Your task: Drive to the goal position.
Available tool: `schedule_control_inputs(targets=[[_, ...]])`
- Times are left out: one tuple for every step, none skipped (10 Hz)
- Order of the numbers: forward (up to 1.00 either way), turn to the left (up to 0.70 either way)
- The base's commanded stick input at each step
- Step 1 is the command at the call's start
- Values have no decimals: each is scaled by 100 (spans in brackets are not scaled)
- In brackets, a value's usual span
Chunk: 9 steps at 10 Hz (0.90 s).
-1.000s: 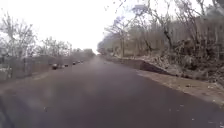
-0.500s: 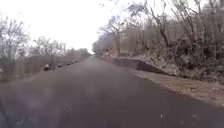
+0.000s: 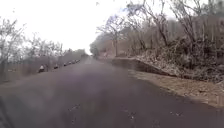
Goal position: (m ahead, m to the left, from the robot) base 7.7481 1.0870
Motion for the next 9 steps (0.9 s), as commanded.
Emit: schedule_control_inputs(targets=[[70, 0], [70, 0], [70, 0], [70, 0], [70, 0], [70, 0], [70, 0], [70, 0], [70, 0]])
